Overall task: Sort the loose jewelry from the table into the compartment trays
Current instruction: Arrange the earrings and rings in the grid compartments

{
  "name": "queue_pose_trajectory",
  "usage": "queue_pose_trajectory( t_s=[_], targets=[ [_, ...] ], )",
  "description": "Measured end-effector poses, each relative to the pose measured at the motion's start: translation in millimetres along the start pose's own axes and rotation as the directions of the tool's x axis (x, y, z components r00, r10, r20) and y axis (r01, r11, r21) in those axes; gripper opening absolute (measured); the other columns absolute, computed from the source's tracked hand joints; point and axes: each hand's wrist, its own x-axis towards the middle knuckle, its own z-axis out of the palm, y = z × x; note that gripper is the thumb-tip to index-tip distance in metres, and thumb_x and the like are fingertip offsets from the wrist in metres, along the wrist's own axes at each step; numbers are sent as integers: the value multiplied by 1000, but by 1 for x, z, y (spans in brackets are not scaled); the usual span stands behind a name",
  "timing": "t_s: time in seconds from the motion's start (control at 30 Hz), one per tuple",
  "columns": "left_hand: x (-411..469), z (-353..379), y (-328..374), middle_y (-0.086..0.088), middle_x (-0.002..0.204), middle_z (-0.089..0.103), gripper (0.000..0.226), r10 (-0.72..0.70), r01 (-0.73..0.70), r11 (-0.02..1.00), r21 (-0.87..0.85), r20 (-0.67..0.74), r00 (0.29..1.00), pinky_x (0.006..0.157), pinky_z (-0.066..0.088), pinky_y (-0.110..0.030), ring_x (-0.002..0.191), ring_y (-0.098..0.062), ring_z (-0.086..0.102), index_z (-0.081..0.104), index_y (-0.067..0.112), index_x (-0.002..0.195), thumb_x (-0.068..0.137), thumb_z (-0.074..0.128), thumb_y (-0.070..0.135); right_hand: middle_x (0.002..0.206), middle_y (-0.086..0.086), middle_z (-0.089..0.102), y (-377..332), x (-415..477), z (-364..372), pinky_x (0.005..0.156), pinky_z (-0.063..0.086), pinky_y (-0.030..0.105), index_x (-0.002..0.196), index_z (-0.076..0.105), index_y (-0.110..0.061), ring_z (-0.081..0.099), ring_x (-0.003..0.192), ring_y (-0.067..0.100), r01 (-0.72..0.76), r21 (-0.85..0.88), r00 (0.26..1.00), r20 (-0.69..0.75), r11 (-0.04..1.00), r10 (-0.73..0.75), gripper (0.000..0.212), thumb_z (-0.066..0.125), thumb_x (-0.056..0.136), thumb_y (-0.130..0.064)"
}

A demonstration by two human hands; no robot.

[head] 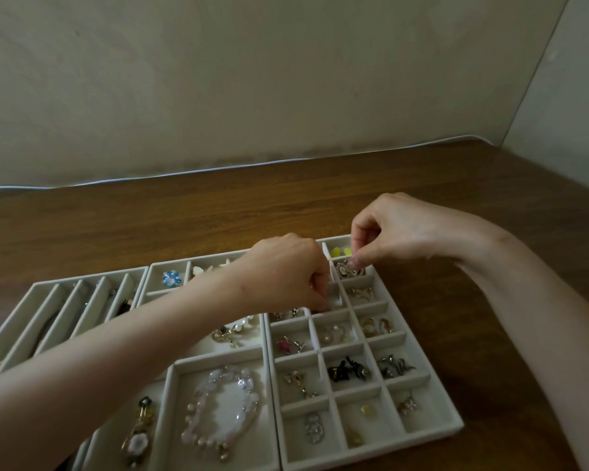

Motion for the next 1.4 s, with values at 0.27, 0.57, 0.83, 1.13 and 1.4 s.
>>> queue_pose_trajectory(
  t_s=[0.27, 0.57, 0.83, 1.13, 1.4],
  targets=[
    [-12, -11, -18, 22, 82, 37, 20, 136, -137, 989, 58, 32, 990, 66, 30, -8, 80, 4, 35, 64, 39, 102, 90, 51, 30, 83, -8, 64, -9, -4, 3, 66, 44, 21, 79, 68, -22, 58, 80, 5, 21, 29, 999, 47, 999, -23, 8, 72, 80, -28],
    [-21, -2, -20, 2, 99, 52, 36, 321, -277, 922, 271, -132, 938, 74, 29, -25, 88, -12, 40, 67, 34, 98, 80, 37, 25, 88, -4, 64, -27, 3, 27, 64, 49, 22, 87, 64, -22, 62, 79, 9, -45, -49, 990, 132, 998, 51, 4, 67, 86, -22],
    [-20, 4, -27, 2, 88, 52, 46, 372, -329, 913, 239, -163, 914, 67, 27, -25, 79, -11, 39, 70, 31, 85, 73, 26, 29, 89, -2, 64, -31, -1, 26, 72, 53, 27, 79, 62, -20, 62, 82, 13, -38, -102, 993, 106, 994, 49, 10, 63, 87, -14],
    [-15, 11, -31, 4, 95, 50, 49, 329, -305, 941, 148, -186, 926, 73, 32, -27, 85, -8, 35, 70, 31, 86, 72, 23, 31, 86, -16, 59, -27, -7, 15, 77, 46, 25, 84, 70, -25, 54, 86, 1, 33, -84, 998, 62, 996, -28, 5, 66, 86, -22],
    [-14, 11, -31, 11, 97, 40, 57, 319, -310, 947, 81, -146, 936, 73, 21, -19, 86, 0, 25, 69, 33, 92, 68, 18, 36, 94, -11, 65, -29, -6, 19, 85, 54, 31, 92, 71, -30, 61, 89, 7, 8, -90, 983, 185, 996, 9, 21, 55, 93, -15]
  ],
)
